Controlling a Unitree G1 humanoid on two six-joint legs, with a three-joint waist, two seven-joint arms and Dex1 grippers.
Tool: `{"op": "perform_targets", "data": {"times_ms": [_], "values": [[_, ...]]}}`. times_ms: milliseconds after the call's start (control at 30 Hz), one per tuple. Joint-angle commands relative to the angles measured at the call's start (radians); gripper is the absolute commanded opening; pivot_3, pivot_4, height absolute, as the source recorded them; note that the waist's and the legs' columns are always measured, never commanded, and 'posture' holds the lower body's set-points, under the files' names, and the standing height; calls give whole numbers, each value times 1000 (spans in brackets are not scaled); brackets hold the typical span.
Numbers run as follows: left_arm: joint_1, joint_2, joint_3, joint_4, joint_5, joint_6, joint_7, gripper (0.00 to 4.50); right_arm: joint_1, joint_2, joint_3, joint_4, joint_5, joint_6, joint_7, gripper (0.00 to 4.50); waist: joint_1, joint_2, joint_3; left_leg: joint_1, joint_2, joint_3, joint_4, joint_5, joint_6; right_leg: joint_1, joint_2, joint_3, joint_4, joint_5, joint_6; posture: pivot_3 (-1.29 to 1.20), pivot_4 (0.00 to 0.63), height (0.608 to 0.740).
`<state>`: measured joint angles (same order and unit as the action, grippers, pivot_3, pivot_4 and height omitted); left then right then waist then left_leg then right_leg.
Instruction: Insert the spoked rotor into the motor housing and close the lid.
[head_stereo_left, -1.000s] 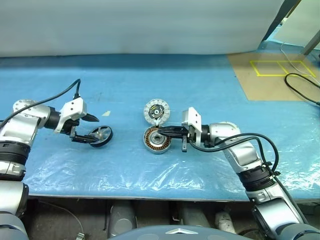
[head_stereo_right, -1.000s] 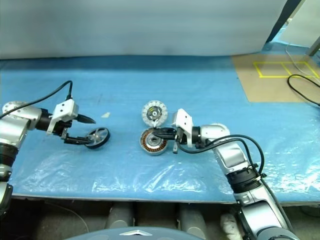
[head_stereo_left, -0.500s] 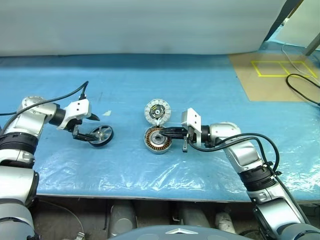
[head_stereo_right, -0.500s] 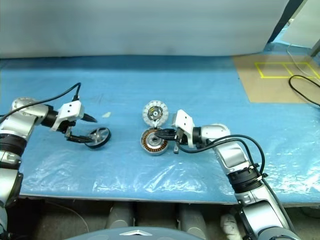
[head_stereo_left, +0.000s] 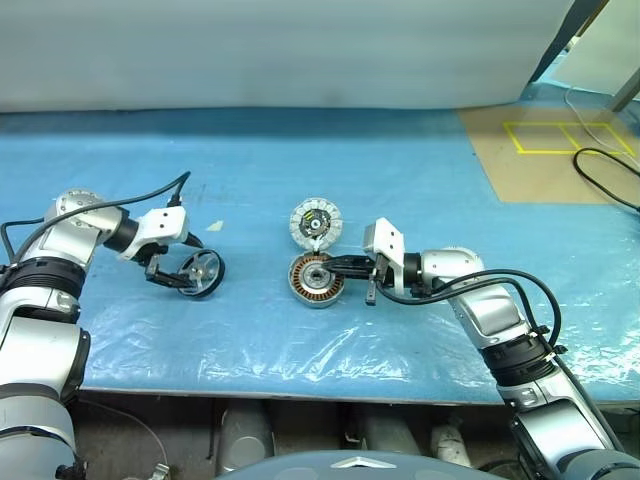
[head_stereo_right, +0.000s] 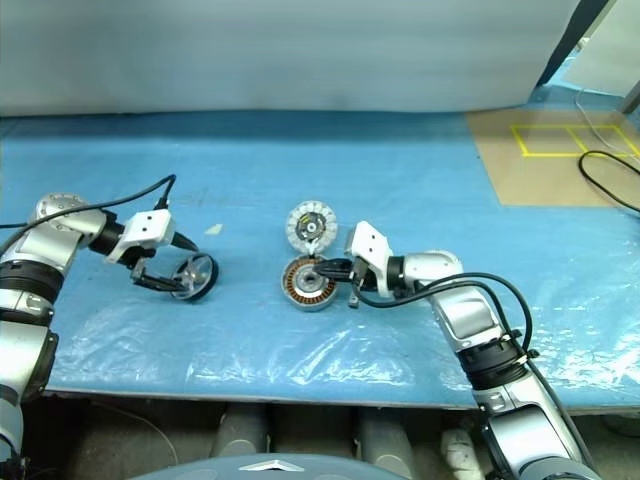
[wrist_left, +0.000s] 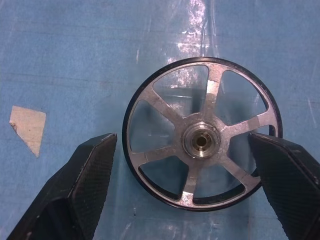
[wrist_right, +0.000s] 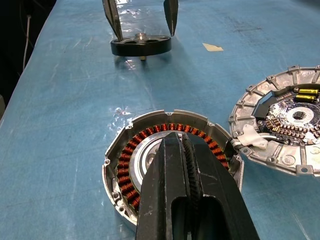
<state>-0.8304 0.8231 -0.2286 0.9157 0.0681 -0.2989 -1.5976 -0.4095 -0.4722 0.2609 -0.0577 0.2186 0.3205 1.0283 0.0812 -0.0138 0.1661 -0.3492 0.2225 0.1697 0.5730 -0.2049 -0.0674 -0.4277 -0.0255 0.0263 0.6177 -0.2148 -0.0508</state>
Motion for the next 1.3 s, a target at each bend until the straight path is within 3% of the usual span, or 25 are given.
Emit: {"op": "perform_targets", "data": {"times_ms": [33, 200, 367, 600, 733, 1300], "values": [[-26, 5, 7, -18, -4, -32, -15, 4446, 6, -5, 0, -40, 1, 2, -6, 24, 1, 0, 0, 0, 0, 0, 0, 0, 0, 0, 0, 0, 0, 0, 0, 0, 150, 740], [-21, 10, 8, -45, -9, -57, -14, 4446, 7, -7, 4, -40, -3, 8, -6, 24, 1, 0, 0, 0, 0, 0, 0, 0, 0, 0, 0, 0, 0, 0, 0, 0, 150, 740], [-13, 13, 17, -124, -104, 37, -17, 4446, 4, -9, 10, -35, -11, 12, -2, 24, 6, 0, 0, 0, 0, 0, 0, 0, 0, 0, 0, 0, 0, 0, 0, 0, 150, 740], [22, 24, 16, -148, -94, 33, -17, 4446, 0, -9, 19, -34, -18, 13, -3, 24, 7, 0, 0, 0, 0, 0, 0, 0, 0, 0, 0, 0, 0, 0, 0, 0, 150, 740], [27, 25, 20, -141, -76, 17, -8, 3663, 0, -10, 22, -31, -23, 12, -4, 0, 12, 0, 0, 0, 0, 0, 0, 0, 0, -1, 0, 0, 0, 0, 0, 0, 150, 740], [27, 37, -5, -110, -19, 1, -16, 3663, 6, -13, 24, -37, -32, 20, -13, 0, 13, 0, 0, -1, 0, 0, -1, 0, 0, -2, 0, 0, -1, 0, 0, 0, 150, 740]]}}
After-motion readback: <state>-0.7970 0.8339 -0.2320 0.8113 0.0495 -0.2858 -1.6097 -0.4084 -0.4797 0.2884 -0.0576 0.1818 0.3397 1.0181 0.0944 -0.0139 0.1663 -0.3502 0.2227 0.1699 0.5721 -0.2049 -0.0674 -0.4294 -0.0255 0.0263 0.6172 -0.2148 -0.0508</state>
